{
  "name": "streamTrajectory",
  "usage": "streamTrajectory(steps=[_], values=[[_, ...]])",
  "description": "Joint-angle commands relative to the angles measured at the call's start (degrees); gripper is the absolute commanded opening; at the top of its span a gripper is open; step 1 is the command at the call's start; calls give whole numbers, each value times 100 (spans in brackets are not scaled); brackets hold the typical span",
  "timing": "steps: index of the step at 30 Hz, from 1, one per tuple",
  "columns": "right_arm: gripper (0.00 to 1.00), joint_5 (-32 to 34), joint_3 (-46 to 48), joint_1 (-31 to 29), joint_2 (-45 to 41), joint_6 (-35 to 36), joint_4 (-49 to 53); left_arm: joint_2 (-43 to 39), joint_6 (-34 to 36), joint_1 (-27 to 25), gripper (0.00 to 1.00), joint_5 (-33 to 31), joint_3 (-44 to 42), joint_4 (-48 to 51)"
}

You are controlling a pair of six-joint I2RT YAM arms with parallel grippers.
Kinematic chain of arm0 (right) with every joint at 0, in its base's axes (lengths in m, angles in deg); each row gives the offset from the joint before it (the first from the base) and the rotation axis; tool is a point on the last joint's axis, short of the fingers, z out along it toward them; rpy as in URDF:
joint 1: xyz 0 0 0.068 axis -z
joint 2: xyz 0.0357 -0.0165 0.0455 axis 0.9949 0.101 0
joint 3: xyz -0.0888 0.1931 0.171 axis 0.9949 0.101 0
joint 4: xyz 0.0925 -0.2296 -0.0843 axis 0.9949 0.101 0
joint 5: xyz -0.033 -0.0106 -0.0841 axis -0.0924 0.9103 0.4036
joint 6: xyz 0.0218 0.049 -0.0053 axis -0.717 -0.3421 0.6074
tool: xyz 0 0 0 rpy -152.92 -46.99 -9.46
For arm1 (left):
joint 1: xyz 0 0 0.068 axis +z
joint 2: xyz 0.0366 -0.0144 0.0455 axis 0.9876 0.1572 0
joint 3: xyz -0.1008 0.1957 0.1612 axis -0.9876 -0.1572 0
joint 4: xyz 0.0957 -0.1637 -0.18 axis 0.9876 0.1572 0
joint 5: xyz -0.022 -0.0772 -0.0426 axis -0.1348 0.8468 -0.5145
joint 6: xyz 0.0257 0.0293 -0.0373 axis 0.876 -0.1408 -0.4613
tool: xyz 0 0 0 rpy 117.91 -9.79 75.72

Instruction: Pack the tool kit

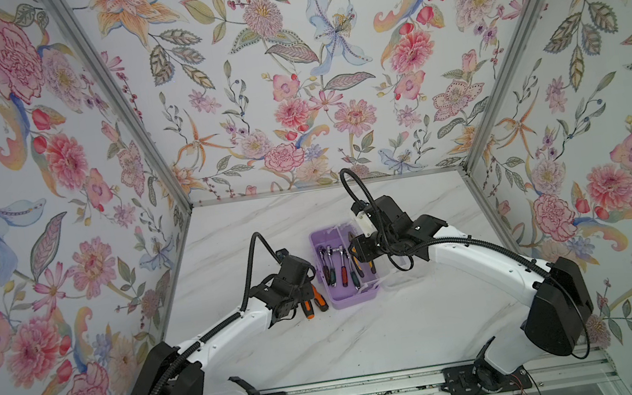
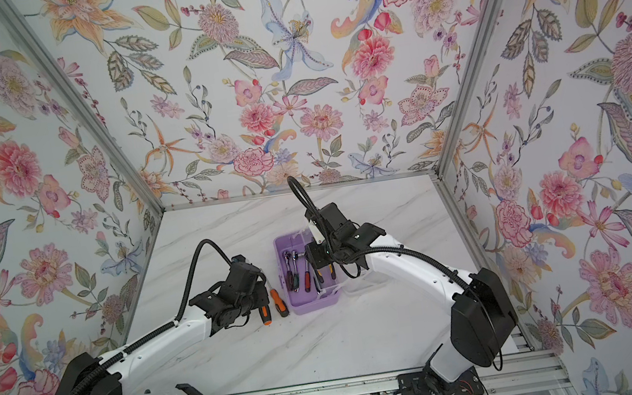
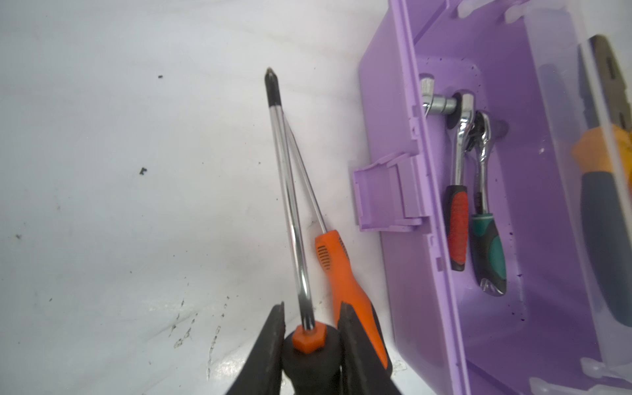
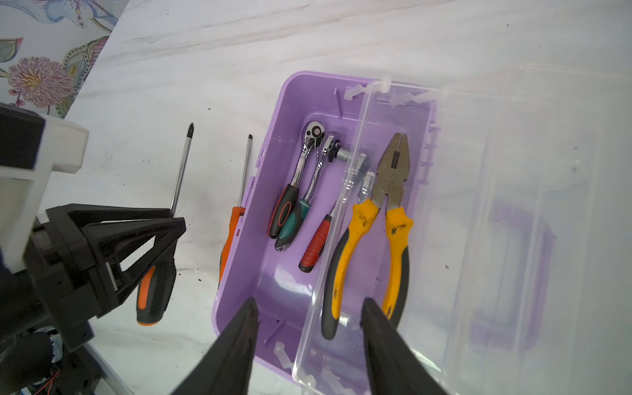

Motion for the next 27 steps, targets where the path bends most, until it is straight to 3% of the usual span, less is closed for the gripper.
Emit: streamTrajectory(steps=[1,8,13,21,27], values=[[51,-12,15,409,-550,-178,-206,-155,203,33,0,338,475,-131],[50,-126,470,1312,-1420,-405,-370,575,-77,-188,0,1074,1379,-1193],[50,-290,733,1758,-1745,-419,-371,1588,-427,-590,0,1328,2240,-1985],[50,-490,836,1887,-1824,-404,-365,2967,-1107,-981,0,1642,3653,-2477],[50,-594,1000,1993,-1988,-399,-382,3394,-1243,-1125,0,1551,4056,-2438]])
